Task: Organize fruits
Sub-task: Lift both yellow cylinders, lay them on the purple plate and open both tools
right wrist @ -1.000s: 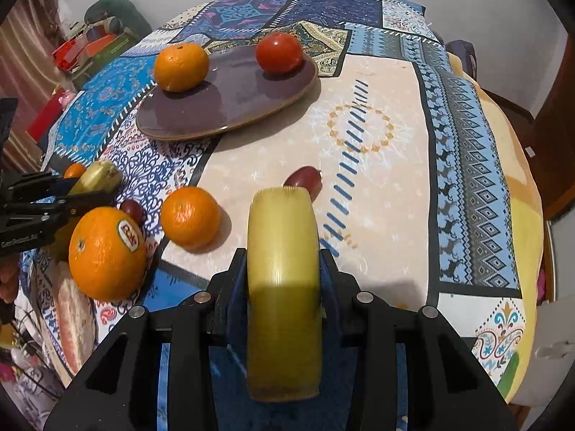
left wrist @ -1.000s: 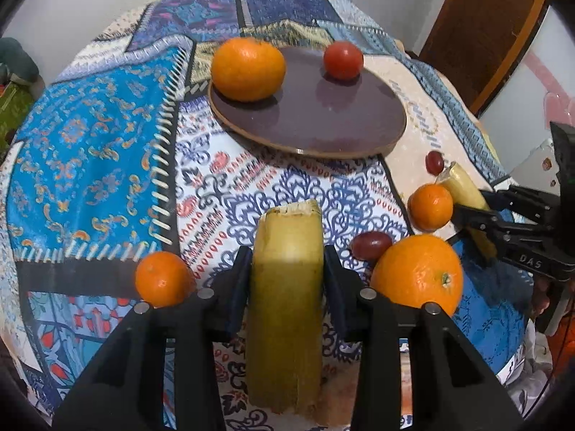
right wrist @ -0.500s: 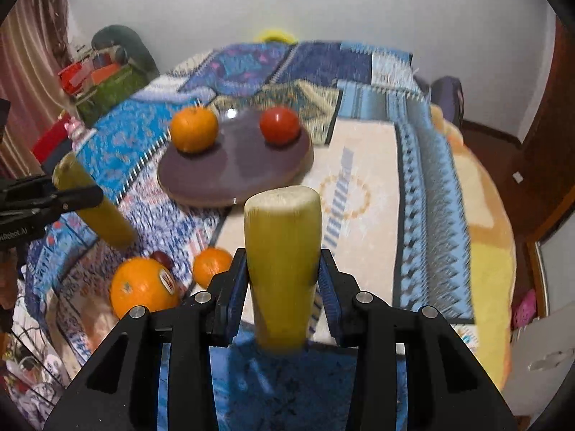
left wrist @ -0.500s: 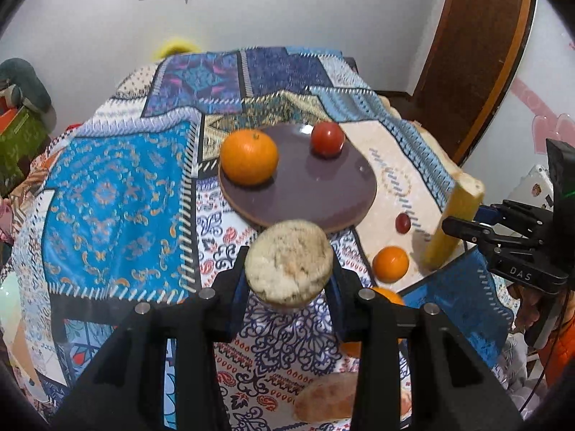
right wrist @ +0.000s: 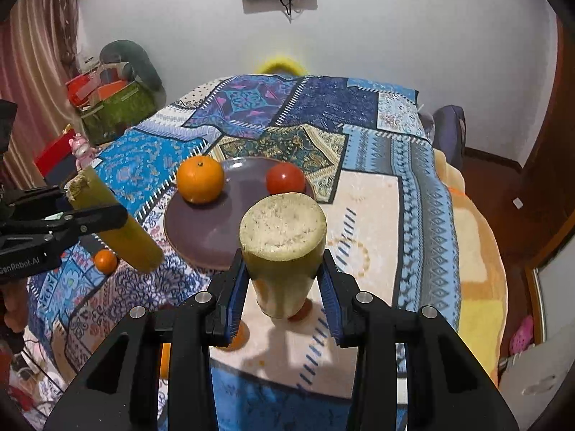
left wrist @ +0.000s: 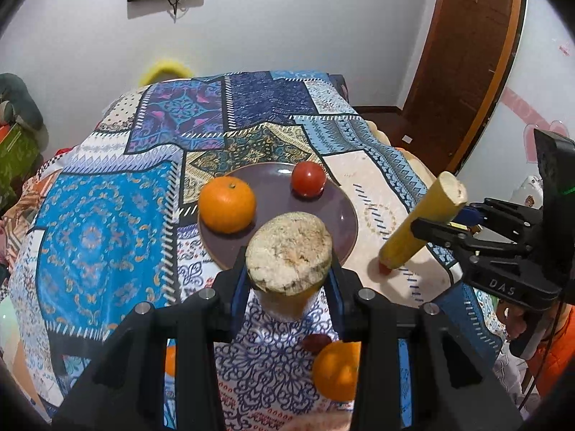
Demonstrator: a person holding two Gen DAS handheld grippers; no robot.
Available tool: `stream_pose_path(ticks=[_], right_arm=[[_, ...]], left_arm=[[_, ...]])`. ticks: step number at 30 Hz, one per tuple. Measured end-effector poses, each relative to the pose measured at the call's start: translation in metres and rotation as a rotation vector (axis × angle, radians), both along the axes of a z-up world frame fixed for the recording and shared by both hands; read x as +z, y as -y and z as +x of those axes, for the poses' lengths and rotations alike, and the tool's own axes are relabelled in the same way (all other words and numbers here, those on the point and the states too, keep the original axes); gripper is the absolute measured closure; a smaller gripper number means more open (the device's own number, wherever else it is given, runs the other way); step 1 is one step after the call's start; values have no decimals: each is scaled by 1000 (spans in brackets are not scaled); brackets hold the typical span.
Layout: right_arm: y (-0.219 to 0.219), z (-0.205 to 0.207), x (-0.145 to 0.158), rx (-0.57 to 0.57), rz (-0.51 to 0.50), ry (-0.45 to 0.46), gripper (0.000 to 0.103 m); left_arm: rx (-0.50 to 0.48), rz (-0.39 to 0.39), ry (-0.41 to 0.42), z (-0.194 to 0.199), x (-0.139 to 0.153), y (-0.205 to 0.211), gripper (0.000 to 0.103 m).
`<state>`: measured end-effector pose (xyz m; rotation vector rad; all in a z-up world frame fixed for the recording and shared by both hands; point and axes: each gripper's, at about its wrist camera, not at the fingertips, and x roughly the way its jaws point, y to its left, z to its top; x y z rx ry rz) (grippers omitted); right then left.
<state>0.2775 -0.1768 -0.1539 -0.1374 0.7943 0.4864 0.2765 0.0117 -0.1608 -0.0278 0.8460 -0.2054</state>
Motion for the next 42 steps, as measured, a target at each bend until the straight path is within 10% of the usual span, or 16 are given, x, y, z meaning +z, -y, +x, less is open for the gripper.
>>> stream_pose_path(ticks=[42], right_arm=[[-46, 67, -40, 140, -44, -16, 67]], left_arm=[[29, -49, -26, 90, -49, -3, 64]])
